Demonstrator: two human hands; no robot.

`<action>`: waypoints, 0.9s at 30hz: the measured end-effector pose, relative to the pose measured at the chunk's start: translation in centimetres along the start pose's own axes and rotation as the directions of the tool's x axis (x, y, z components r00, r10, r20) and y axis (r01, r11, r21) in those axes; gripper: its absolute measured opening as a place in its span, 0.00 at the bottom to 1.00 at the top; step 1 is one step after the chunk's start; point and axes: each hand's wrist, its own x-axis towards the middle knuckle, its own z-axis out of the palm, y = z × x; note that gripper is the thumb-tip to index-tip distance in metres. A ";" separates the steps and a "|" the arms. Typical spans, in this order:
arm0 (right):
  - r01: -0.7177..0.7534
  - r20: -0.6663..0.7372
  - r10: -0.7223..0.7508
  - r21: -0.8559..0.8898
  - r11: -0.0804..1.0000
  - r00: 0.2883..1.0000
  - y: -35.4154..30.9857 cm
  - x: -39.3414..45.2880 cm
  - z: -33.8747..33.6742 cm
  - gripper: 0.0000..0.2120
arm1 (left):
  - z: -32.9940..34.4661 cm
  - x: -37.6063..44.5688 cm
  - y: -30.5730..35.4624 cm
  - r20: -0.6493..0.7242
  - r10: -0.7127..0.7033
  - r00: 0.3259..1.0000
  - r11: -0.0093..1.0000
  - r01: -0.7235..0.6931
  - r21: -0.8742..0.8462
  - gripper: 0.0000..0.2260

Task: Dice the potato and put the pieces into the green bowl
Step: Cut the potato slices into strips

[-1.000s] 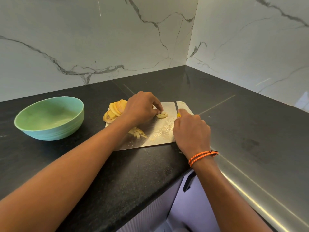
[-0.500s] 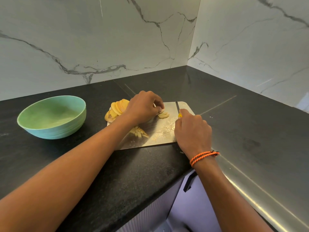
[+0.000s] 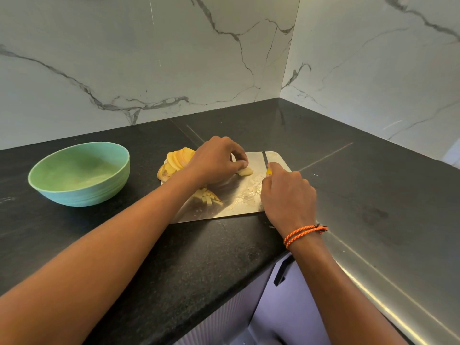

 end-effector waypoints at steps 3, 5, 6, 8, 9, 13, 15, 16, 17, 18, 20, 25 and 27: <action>0.001 0.013 -0.001 0.000 1.000 1.000 -0.1 -0.1 -0.2 0.15 | 0.0 -0.2 0.2 0.043 0.015 0.999 0.998 -0.018 0.064 0.08; 0.006 0.016 -0.006 0.003 1.000 1.000 -0.1 -0.2 -0.2 0.15 | 0.1 -0.1 0.3 0.014 0.007 1.000 0.995 -0.008 0.101 0.08; 0.006 0.020 -0.006 0.004 1.000 1.000 -0.1 -0.2 -0.2 0.15 | 0.2 -0.1 0.3 -0.018 -0.003 1.000 0.993 0.005 0.120 0.07; 0.006 0.035 -0.006 0.001 1.000 0.999 -0.1 -0.2 -0.4 0.14 | 0.3 -0.2 0.3 -0.098 -0.028 0.995 0.986 0.043 0.163 0.06; 0.013 0.040 -0.012 -0.003 1.000 0.999 -0.1 -0.2 -0.5 0.14 | 0.4 -0.2 0.2 -0.138 -0.040 0.990 0.981 0.065 0.181 0.06; 0.053 0.045 -0.053 0.014 0.999 0.998 -0.3 -0.4 -0.9 0.16 | 0.7 -0.2 0.3 -0.245 -0.063 0.967 0.970 0.118 0.215 0.06; 0.055 0.054 -0.057 0.026 0.998 0.997 -0.3 -0.5 -0.9 0.16 | 1.0 -0.2 0.3 -0.249 -0.058 0.967 0.966 0.117 0.230 0.07; 0.057 0.050 -0.059 0.033 0.998 0.997 -0.2 -0.5 -0.9 0.16 | 1.1 -0.2 0.3 -0.241 -0.055 0.969 0.966 0.112 0.232 0.08; 0.061 0.040 -0.062 0.041 0.997 0.997 -0.1 -0.5 -0.8 0.17 | 1.1 -0.2 0.3 -0.231 -0.051 0.972 0.967 0.106 0.232 0.09; 0.066 0.028 -0.068 0.048 0.997 0.997 -0.1 -0.5 -0.7 0.17 | 1.1 -0.2 0.3 -0.222 -0.047 0.974 0.968 0.099 0.230 0.09; 0.080 0.016 -0.082 0.070 0.994 0.997 -0.1 -0.6 -0.5 0.18 | 1.0 -0.1 0.2 -0.214 -0.046 0.976 0.972 0.093 0.216 0.10; 0.086 0.007 -0.089 0.168 0.982 0.996 -0.3 -1.2 0.1 0.20 | 0.2 0.0 -0.4 -0.215 -0.084 0.973 0.977 0.123 0.174 0.12; 0.112 -0.003 -0.113 0.144 0.983 0.994 -0.6 -1.4 0.5 0.20 | 0.2 0.0 -0.4 -0.216 -0.101 0.971 0.976 0.140 0.169 0.10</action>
